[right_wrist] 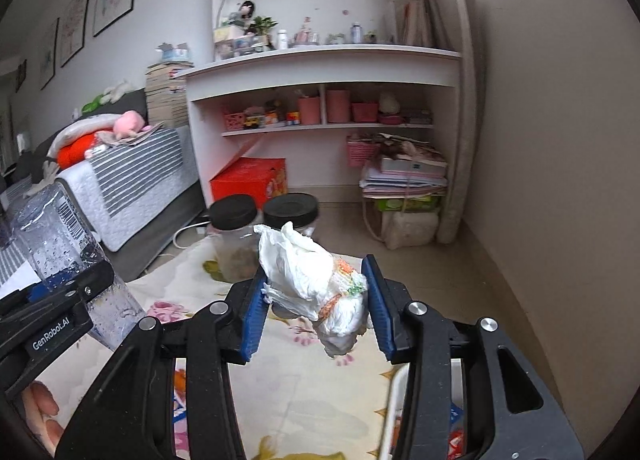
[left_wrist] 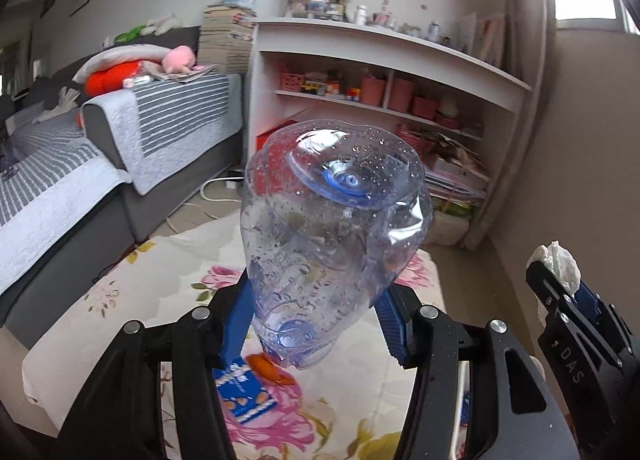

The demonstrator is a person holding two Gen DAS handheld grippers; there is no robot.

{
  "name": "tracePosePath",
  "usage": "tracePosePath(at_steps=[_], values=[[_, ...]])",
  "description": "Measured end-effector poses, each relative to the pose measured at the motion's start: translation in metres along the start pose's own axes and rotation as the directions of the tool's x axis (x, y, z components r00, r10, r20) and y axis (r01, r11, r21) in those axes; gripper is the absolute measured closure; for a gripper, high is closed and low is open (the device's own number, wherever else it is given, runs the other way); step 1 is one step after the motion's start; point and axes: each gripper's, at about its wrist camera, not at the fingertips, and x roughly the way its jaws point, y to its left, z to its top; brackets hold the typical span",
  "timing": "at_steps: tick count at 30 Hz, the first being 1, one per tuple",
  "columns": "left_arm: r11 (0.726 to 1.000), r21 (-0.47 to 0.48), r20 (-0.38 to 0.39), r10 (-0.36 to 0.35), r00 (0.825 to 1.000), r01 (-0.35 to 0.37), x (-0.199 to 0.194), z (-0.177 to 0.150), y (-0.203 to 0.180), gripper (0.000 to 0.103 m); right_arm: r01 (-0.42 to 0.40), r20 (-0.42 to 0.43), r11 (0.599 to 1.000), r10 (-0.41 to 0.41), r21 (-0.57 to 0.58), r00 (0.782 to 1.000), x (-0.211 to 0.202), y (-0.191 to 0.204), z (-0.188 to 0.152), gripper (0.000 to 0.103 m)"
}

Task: Collect trash
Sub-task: 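Lift and carry the clear bottle and white plastic over the white bin, then open right gripper dropping the white plastic into the bin while left gripper drops the bottle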

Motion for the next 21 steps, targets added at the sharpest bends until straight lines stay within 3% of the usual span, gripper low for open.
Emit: tracePosePath(at_steps=[11,21], values=[[0.994,0.072,-0.021,-0.075,0.997,0.077,0.001,-0.007,-0.055,0.049,0.094,-0.013,0.993,-0.093,0.070,0.996,-0.015,-0.056,-0.005,0.060],[0.981,0.125,-0.056,-0.139,0.989,0.145,0.003,-0.019,-0.103,0.049,0.199,-0.067,0.973,-0.192,0.120,0.979,-0.023,-0.108,-0.015,0.058]])
